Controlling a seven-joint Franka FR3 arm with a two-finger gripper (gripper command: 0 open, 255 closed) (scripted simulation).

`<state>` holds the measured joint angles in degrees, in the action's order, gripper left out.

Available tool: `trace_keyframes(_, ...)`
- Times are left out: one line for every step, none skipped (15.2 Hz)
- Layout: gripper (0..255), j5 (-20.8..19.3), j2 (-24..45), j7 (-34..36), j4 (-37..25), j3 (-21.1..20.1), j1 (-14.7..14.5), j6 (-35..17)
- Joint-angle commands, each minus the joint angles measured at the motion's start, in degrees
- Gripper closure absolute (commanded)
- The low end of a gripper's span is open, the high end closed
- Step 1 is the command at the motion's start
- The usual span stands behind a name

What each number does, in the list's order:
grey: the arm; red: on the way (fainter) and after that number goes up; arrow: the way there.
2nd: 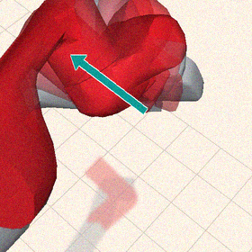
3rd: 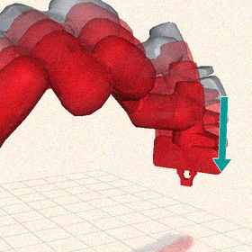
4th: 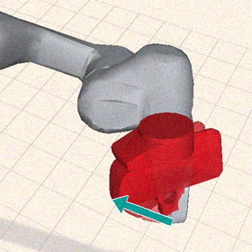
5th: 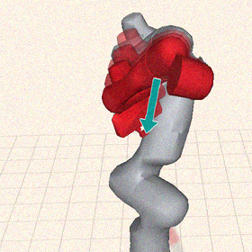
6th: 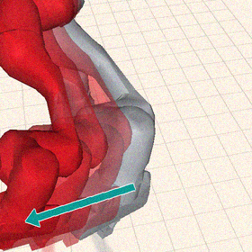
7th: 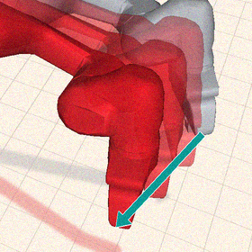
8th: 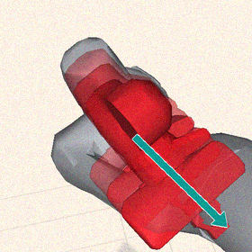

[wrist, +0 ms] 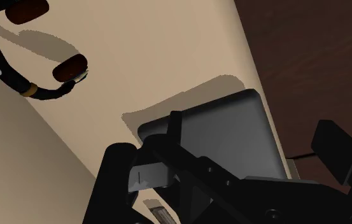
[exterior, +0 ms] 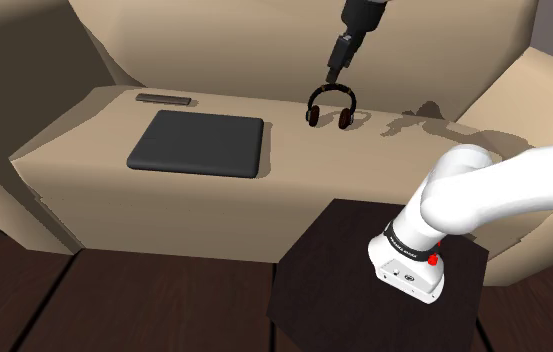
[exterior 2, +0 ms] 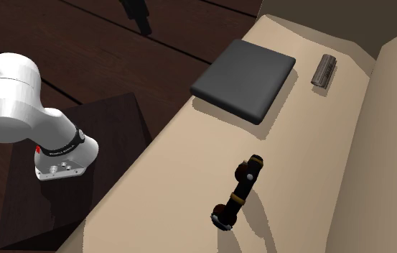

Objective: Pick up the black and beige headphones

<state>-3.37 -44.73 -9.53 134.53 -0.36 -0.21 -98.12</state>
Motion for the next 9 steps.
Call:
trace_keyframes(0, 0.0, 0.0, 0.0, 0.0, 0.0, 0.0, 0.0)
trace_keyframes(0, -0.67, 0.32, -2.02, 0.47, 1.45, 0.17, -0.66)
trace_keyframes(0, -1.35, 0.75, -4.03, 0.85, 2.91, 0.34, -1.35)
trace_keyframes(0, -2.02, 1.27, -6.02, 1.14, 4.37, 0.49, -2.04)
trace_keyframes(0, -2.69, 1.9, -8.01, 1.34, 5.85, 0.62, -2.75)
trace_keyframes(0, -3.33, 2.63, -10.0, 1.45, 7.32, 0.76, -3.48)
trace_keyframes(0, -3.94, 3.46, -12.0, 1.47, 8.77, 0.89, -4.22)
trace_keyframes(0, -4.5, 4.39, -14.01, 1.39, 10.22, 1.02, -4.97)
trace_keyframes(0, -5.04, 5.41, -16.01, 1.23, 11.67, 1.11, -5.73)
